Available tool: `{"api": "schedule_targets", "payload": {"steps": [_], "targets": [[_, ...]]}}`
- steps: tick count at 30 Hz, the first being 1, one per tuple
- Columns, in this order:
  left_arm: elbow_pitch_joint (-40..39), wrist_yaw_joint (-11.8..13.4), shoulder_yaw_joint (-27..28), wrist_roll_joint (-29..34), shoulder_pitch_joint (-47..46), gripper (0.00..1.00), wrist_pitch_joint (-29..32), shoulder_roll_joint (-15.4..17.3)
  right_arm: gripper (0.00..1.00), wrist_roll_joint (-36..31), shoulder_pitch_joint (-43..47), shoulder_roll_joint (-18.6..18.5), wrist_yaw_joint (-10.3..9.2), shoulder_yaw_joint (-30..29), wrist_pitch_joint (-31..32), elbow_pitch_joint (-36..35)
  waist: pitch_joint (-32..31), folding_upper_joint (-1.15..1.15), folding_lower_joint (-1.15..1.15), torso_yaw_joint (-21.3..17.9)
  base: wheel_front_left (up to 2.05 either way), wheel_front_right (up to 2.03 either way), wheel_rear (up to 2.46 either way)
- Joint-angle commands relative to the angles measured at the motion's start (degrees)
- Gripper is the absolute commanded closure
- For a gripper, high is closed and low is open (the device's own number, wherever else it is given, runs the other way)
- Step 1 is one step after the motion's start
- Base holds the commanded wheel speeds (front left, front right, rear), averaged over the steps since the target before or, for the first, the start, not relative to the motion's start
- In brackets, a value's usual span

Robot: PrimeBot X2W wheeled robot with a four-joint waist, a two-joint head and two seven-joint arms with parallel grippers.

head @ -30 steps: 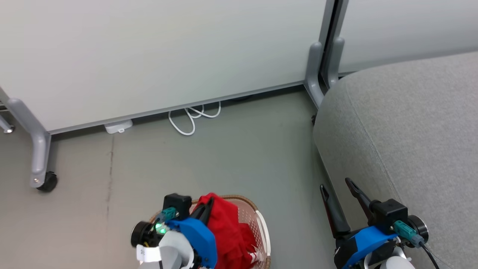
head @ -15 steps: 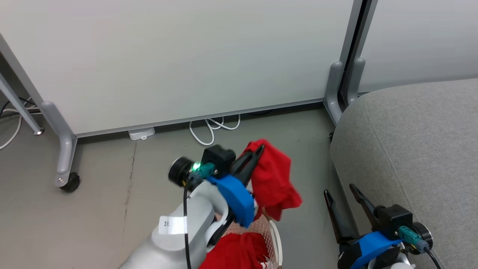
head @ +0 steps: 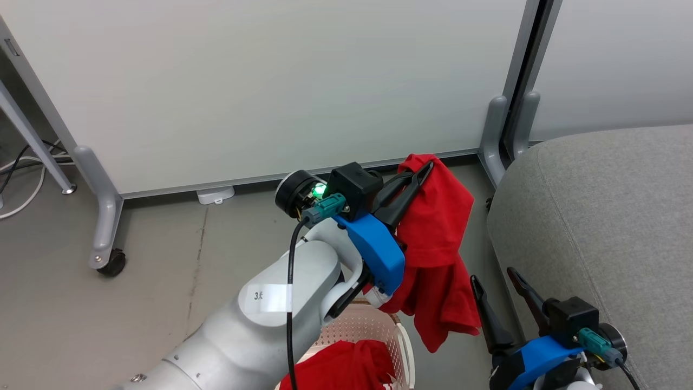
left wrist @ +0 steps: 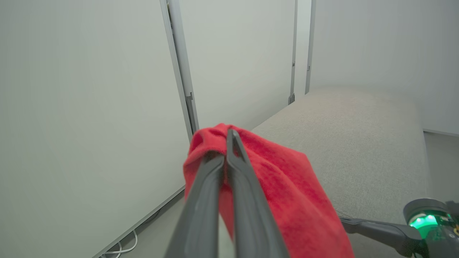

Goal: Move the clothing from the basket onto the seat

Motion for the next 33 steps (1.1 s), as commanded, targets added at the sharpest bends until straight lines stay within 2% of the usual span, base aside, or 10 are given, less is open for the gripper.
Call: {"api": "schedule_targets", "payload": {"steps": [1, 14, 22, 26, 33], "targets": [[-0.14, 0.38, -0.33, -0.41, -0.91, 1.00, -0.29, 0.03, 0.00, 0.47, 0.68, -0.23, 0.03, 0.07, -0.07, 0.11, -0.02, 0.00, 0.00, 0.04, 0.00, 0.00, 0.00], [0.36, 1.47, -4.48, -4.74, -2.16, 1.00, -0.46, 0.01, 0.00, 0.53, -0.05, -0.23, 0.03, 1.42, 0.40, 0.37, 0.46, 0.00, 0.00, 0.15, 0.00, 0.00, 0.00], [-0.02, 1.88, -6.39, -6.36, -2.47, 1.00, -0.49, 0.01, 0.00, -2.77, -4.31, -0.23, 0.03, 2.63, 1.96, 1.52, 0.93, 0.00, 0.00, 0.27, 0.00, 0.00, 0.00], [-0.74, 1.91, -6.89, -6.82, -2.37, 1.00, -0.51, 0.02, 0.00, -2.45, -6.96, -0.22, 0.03, 3.53, 2.81, 3.70, 0.97, 0.00, 0.00, 0.59, 0.00, 0.00, 0.00], [-1.87, 1.81, -8.43, -7.77, -2.14, 1.00, -0.52, 0.02, 0.00, 1.24, -13.11, -0.23, 0.03, 8.84, 3.44, 10.80, 0.62, 0.00, 0.00, 1.18, 0.00, 0.00, 0.00]]}}
